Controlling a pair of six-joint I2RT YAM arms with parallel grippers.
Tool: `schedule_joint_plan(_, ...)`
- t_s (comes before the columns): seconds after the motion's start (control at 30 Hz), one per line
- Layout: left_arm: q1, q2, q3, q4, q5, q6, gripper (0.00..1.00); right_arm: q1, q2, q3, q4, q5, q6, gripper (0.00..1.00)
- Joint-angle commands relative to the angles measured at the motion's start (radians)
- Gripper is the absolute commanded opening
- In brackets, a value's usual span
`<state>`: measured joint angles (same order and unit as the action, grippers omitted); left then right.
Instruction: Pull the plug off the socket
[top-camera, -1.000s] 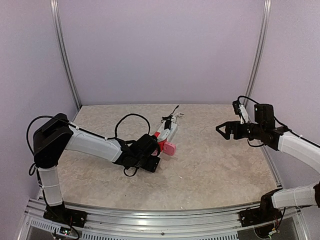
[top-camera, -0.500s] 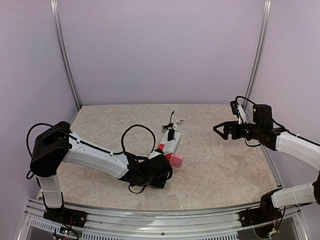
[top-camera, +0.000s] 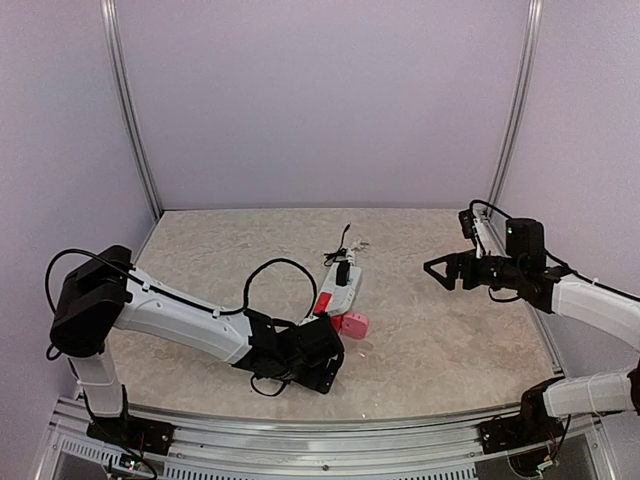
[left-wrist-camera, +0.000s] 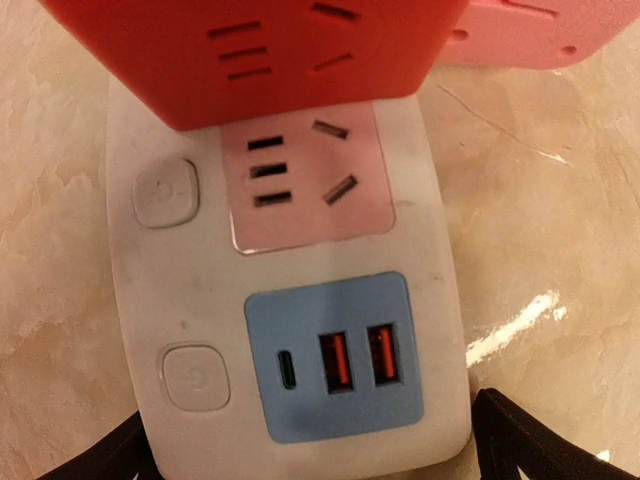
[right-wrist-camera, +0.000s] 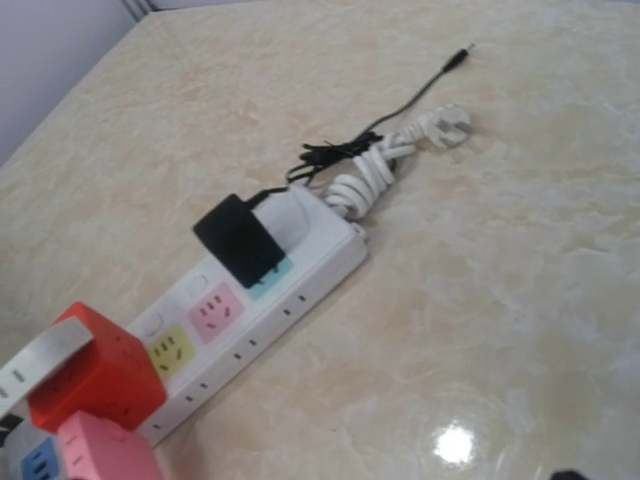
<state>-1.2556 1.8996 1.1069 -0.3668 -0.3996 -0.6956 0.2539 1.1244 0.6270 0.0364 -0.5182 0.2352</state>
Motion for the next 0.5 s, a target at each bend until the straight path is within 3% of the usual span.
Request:
schedule_joint_plan(0.0, -0.034, -0.077, -0.019, -0.044, 0.091, 0.075, 0.99, 0.023, -0.039, -0.034, 0.043, -0.041, -0.019, 1.0)
schedule_joint_plan(0.33, -0.013, -0.135, 0.163, -0.216, 0.034, 0.031, 0.99, 0.114, 0.01, -0.06, 0.054, -0.01, -0.083, 0.99)
schedule_joint_plan(0.47, 0.026, -0.17, 0.184, -0.21, 0.052, 0.012, 0.99, 0.152, 0.025, -0.078, 0.082, 0.001, -0.085, 0.98)
